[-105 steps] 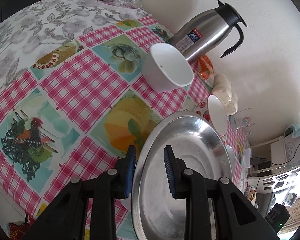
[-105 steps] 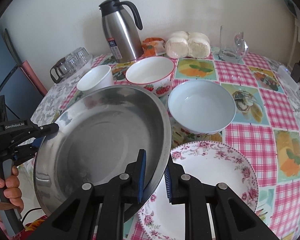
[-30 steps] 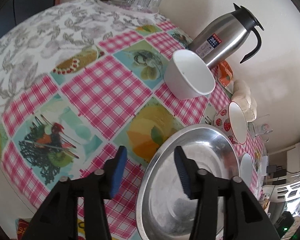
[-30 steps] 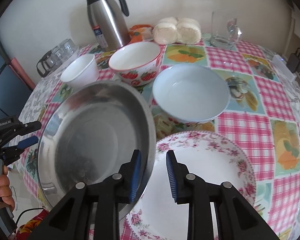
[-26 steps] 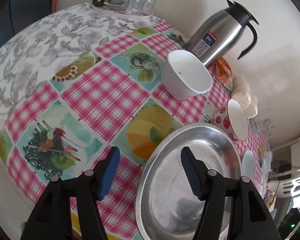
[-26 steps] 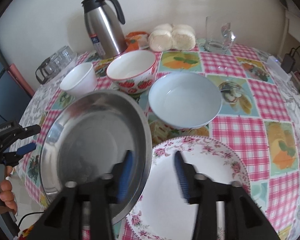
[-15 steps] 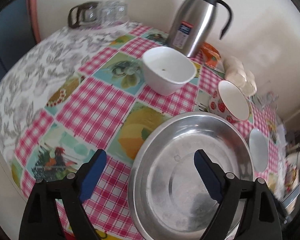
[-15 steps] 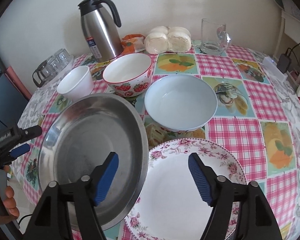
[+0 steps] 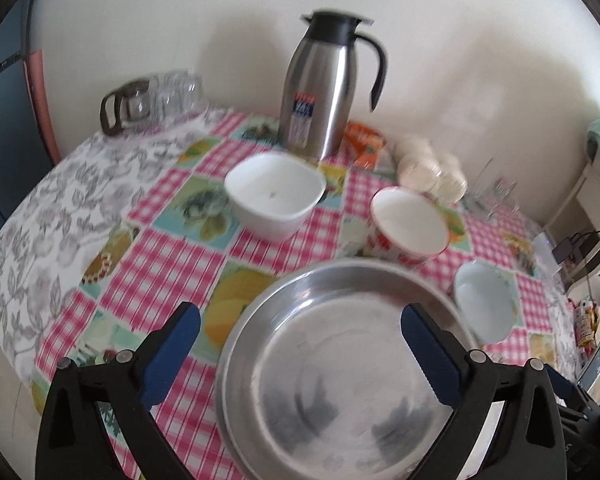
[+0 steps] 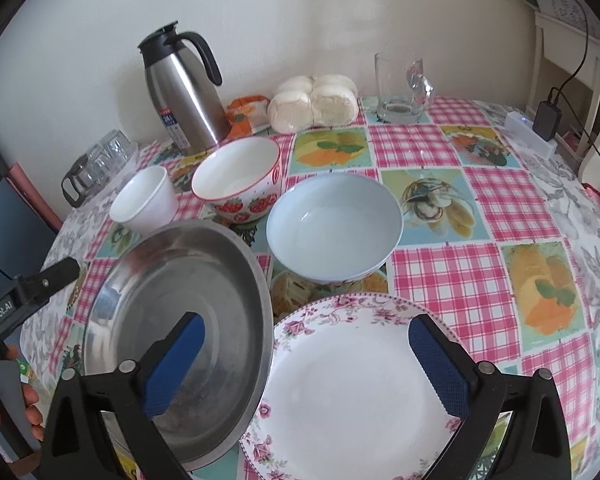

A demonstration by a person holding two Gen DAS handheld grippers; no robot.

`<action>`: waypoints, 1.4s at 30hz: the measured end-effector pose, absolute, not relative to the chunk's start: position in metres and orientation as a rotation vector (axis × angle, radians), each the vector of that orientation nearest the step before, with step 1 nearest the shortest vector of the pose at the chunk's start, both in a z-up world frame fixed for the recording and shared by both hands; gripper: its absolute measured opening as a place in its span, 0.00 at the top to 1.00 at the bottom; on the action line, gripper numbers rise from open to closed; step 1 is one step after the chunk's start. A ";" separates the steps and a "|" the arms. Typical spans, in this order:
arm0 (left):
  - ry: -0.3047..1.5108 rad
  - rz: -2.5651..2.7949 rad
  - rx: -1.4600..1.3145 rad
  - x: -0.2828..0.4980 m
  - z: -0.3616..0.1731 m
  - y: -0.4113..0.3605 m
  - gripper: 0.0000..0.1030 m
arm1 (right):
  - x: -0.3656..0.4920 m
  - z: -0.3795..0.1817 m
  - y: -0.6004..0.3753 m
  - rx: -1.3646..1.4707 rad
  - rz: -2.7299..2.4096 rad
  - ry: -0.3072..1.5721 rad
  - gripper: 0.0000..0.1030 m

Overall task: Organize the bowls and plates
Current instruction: 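Move the right tool to the rim of the floral-rimmed white plate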

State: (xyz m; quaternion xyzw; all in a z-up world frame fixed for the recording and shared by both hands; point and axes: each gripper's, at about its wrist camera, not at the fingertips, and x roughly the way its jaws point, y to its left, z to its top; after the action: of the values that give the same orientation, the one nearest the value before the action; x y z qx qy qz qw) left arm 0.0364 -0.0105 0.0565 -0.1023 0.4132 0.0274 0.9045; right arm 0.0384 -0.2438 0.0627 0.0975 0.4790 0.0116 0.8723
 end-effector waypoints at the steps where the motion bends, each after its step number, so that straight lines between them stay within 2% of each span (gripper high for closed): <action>1: 0.838 0.046 -0.215 0.035 0.059 -0.012 0.02 | 0.038 0.065 -0.245 0.204 0.022 0.992 0.00; 15: 0.688 -0.316 -0.291 0.007 0.096 -0.066 0.02 | 0.008 0.077 -0.347 0.404 -0.168 0.912 0.00; 21: 0.678 -0.437 -0.309 -0.008 0.103 -0.095 0.02 | -0.011 0.085 -0.382 0.422 -0.233 0.879 0.00; 28: 0.753 -0.461 -0.317 -0.020 0.093 -0.130 0.02 | -0.019 0.083 -0.399 0.413 -0.246 0.903 0.00; 35: 0.820 -0.473 -0.263 -0.032 0.080 -0.163 0.02 | -0.016 0.058 -0.403 0.415 -0.232 1.006 0.00; 42: 1.076 -0.472 -0.224 -0.038 0.041 -0.192 0.02 | -0.011 0.031 -0.401 0.446 -0.199 1.117 0.00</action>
State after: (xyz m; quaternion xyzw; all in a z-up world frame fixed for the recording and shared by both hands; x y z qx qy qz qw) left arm -0.0385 -0.1924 0.0414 -0.1056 0.5065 -0.2222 0.8264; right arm -0.0106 -0.4011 0.0311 0.2094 0.5244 -0.0937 0.8200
